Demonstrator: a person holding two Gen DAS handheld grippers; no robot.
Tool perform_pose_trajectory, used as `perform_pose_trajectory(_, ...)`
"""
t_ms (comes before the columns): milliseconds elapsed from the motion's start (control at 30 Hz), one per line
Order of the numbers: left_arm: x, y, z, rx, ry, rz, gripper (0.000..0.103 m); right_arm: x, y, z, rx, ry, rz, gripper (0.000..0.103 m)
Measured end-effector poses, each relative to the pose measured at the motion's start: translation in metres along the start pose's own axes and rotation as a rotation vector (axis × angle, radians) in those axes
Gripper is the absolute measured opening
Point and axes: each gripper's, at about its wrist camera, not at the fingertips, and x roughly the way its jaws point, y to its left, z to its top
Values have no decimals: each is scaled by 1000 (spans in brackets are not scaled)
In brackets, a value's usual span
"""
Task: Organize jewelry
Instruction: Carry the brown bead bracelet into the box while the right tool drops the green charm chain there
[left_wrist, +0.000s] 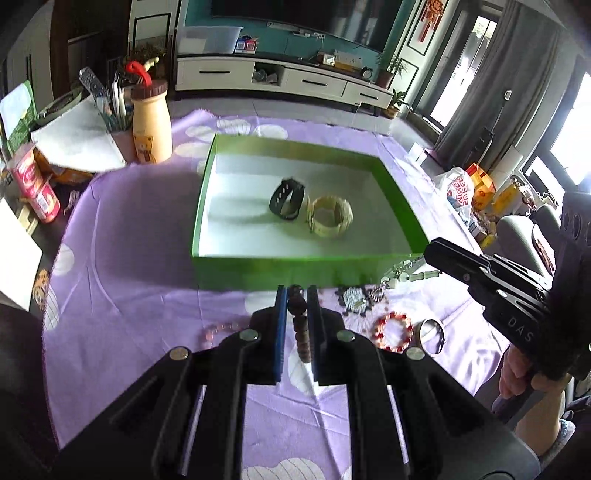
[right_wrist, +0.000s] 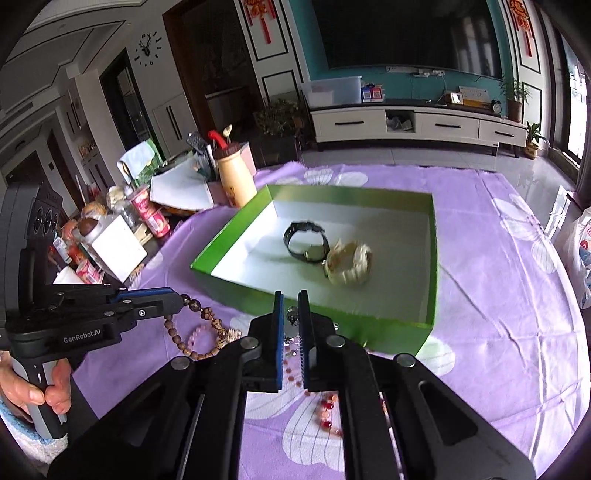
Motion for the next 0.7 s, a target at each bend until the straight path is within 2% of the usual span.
perform_pose_trajectory(300,-3,-6,58,25,-63,40,10,0,-12,37,5,-62,-36,7)
perform_pose_trajectory(500,23,-2,82,12,-41,69,10,18,-25,49,17,-50,-78,7)
perform_pose_trajectory(700,63,7,91,-5,26,110,10,51,-48,47,46,20,-116,7)
